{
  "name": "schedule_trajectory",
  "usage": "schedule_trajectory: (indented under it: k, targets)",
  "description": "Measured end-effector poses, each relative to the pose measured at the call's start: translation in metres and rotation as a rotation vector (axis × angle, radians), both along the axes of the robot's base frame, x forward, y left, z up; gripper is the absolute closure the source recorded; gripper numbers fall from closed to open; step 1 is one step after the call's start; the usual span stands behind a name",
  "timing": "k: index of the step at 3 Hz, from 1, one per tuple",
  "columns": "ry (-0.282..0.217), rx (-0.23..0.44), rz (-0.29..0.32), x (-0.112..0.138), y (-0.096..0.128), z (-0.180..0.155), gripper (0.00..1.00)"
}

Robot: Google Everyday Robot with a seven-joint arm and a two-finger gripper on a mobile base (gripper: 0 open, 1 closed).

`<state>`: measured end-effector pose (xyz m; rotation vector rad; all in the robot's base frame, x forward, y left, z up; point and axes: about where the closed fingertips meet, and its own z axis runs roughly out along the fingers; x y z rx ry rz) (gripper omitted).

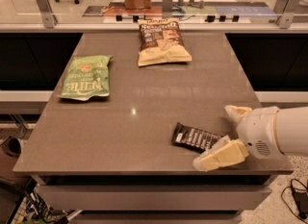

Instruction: Move rxbar chocolate near brown chip bag

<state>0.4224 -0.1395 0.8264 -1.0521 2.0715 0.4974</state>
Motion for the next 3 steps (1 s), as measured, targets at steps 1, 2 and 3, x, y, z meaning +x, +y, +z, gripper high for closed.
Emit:
schedule_trajectory:
  k: [1, 2, 3]
  targets:
    - [-0.013, 0.045, -0.008, -0.0034, 0.0139, -0.0149, 0.17]
    - [-0.018, 0.044, -0.005, -0.0036, 0.0160, -0.0128, 0.41]
    - [-0.020, 0.041, -0.003, -0.0040, 0.0174, -0.0115, 0.64]
